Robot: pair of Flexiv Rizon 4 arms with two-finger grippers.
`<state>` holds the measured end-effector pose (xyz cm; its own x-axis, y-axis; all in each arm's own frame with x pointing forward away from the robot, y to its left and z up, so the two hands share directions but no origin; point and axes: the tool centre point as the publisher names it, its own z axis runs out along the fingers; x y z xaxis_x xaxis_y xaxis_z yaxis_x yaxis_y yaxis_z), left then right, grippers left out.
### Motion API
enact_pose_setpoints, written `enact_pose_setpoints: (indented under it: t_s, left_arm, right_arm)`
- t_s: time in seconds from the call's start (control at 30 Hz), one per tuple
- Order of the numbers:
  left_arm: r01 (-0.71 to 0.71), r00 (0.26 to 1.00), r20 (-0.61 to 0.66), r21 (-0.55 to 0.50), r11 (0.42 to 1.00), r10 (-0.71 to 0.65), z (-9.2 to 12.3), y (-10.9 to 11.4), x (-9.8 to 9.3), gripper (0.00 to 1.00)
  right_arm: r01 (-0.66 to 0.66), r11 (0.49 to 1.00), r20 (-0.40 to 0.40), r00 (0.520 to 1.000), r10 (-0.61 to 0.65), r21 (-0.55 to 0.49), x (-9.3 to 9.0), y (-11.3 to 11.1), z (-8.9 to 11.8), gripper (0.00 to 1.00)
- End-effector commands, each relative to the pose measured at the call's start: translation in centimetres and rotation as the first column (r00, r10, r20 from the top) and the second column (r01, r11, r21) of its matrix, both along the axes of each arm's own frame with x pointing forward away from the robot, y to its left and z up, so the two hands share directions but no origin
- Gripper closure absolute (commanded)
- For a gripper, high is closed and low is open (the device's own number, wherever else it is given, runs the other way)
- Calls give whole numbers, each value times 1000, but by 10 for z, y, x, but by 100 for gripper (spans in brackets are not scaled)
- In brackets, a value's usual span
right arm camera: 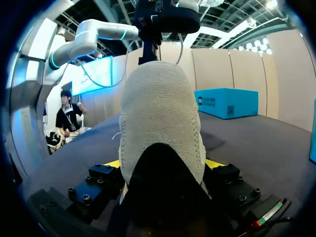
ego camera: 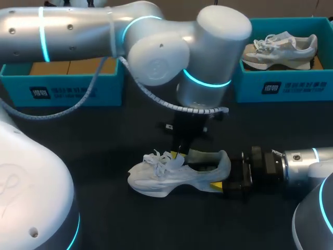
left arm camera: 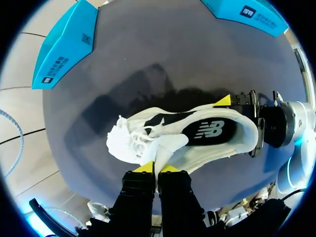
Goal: Take the shoe out of the shoebox, open the shoe tongue, remove and reinsert the insole, then place the shoe into the shoebox
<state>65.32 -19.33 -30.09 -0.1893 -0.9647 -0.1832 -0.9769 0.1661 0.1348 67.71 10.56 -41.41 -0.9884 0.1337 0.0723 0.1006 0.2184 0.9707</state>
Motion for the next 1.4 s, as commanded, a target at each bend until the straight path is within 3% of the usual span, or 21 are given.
enact_pose_setpoints:
  t_s: [0.03,0.7,1.0,1.4]
  left_arm:
    - [-24,1000,14,-204,979,28,6,18,-8,100]
    - [-78,991,53,-506,859,121,-10,63,-12,100]
    - [-62,993,50,-570,819,110,-30,76,-10,100]
    - [-102,992,2,-557,824,124,-60,91,-5,100]
  right_arm:
    - [3,1000,-1,1000,-3,-4,0,2,1,100]
    - [3,1000,-1,1000,-3,-4,0,2,1,100]
    - [3,1000,-1,1000,-3,-4,0,2,1,100]
    - [3,1000,-1,1000,-3,-4,0,2,1,100]
